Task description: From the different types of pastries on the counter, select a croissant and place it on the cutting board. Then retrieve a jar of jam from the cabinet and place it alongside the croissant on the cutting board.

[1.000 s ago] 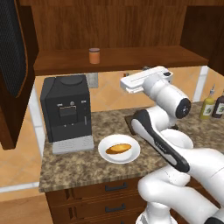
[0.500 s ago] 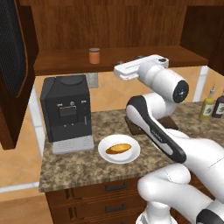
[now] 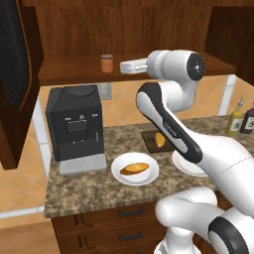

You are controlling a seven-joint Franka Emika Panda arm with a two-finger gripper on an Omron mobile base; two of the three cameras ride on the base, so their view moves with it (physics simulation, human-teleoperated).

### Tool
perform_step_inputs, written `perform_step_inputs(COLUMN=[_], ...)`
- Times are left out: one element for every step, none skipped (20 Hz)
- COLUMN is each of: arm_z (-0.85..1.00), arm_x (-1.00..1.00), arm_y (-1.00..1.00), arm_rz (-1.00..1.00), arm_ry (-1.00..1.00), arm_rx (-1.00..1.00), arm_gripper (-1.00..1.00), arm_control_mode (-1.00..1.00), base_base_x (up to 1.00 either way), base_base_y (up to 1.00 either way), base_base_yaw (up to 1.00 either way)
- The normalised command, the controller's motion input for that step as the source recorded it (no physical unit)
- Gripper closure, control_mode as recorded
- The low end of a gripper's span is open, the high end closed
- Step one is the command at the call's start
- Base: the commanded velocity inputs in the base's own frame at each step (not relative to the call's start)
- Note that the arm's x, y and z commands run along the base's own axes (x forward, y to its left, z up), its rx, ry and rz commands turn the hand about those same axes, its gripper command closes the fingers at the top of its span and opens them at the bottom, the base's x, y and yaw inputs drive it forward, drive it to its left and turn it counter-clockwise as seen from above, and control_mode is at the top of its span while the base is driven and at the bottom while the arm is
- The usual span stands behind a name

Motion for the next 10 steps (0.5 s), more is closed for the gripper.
perform_step_inputs(arm_z=[0.0, 0.0, 0.0, 0.0, 0.0, 0.0, 0.0, 0.0, 0.0, -0.05], arm_x=[0.0, 0.04, 0.18, 0.29, 0.33, 0.29, 0.31, 0.19, 0.11, 0.07], arm_y=[0.0, 0.0, 0.05, 0.04, 0.06, 0.1, 0.19, 0.16, 0.16, 0.2], arm_rz=[0.0, 0.0, 0.0, 0.0, 0.0, 0.0, 0.0, 0.0, 0.0, 0.0], arm_ry=[0.0, 0.0, 0.0, 0.0, 0.0, 0.0, 0.0, 0.0, 0.0, 0.0], arm_rx=[0.0, 0.0, 0.0, 0.0, 0.0, 0.0, 0.0, 0.0, 0.0, 0.0], arm_gripper=[-1.0, -1.0, -1.0, -1.0, -1.0, -1.0, -1.0, -1.0, -1.0, -1.0], arm_control_mode=[-1.0, -1.0, -1.0, -1.0, -1.0, -1.0, -1.0, -1.0, -1.0, -1.0], base_base_x=[0.0, 0.0, 0.0, 0.0, 0.0, 0.0, 0.0, 0.0, 0.0, 0.0], base_base_y=[0.0, 0.0, 0.0, 0.0, 0.0, 0.0, 0.0, 0.0, 0.0, 0.0], base_base_yaw=[0.0, 0.0, 0.0, 0.0, 0.0, 0.0, 0.0, 0.0, 0.0, 0.0])
